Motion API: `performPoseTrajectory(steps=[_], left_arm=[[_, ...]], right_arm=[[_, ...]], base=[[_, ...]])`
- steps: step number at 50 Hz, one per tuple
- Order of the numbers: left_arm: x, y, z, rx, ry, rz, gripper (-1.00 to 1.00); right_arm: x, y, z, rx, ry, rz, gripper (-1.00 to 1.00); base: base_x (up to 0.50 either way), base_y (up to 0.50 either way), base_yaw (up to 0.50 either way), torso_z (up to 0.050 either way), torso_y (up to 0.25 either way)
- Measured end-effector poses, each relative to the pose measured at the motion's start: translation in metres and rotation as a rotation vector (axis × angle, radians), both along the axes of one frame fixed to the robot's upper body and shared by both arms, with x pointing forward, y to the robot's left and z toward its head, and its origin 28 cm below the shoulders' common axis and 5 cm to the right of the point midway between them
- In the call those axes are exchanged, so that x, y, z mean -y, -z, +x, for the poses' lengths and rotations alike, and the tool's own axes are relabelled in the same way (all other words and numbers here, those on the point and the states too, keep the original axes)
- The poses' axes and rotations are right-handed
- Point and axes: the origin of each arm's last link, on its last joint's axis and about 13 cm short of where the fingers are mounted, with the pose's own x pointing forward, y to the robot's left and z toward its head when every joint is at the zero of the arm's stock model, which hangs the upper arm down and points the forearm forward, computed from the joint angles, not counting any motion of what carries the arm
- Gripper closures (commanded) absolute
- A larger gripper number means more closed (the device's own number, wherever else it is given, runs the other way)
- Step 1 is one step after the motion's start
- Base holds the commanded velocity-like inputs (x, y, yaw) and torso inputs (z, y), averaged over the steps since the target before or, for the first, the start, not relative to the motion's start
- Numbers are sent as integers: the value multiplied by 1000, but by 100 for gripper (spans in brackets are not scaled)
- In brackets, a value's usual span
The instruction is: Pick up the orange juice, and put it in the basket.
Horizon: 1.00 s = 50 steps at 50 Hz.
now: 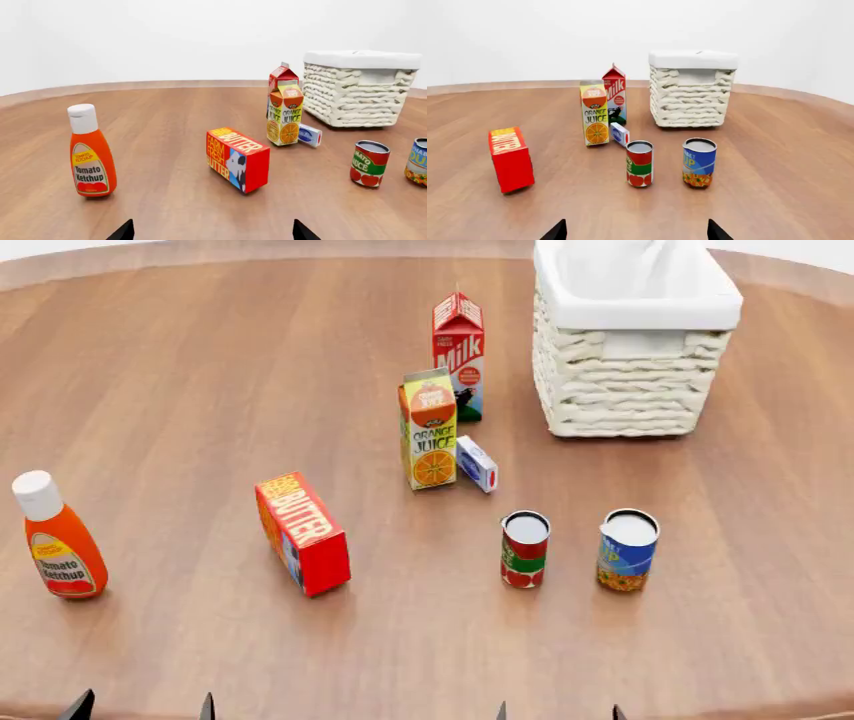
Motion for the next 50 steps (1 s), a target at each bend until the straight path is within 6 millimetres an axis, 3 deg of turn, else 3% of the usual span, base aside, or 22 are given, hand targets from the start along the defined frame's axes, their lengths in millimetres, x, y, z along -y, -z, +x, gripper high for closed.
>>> performPoseTrajectory(steps=[9,29,50], left_arm=[[0,0,0,0,0,0,-100],[0,0,0,0,0,0,-100],[0,0,0,0,0,0,-100]], right_arm=[[1,-3,1,8,-9,-11,-100],[5,-31,8,51,-44,-49,-100],[6,-37,12,65,-44,-44,-100]], base=[[0,0,0,0,0],[99,0,0,0,0],[178,0,0,0,0]])
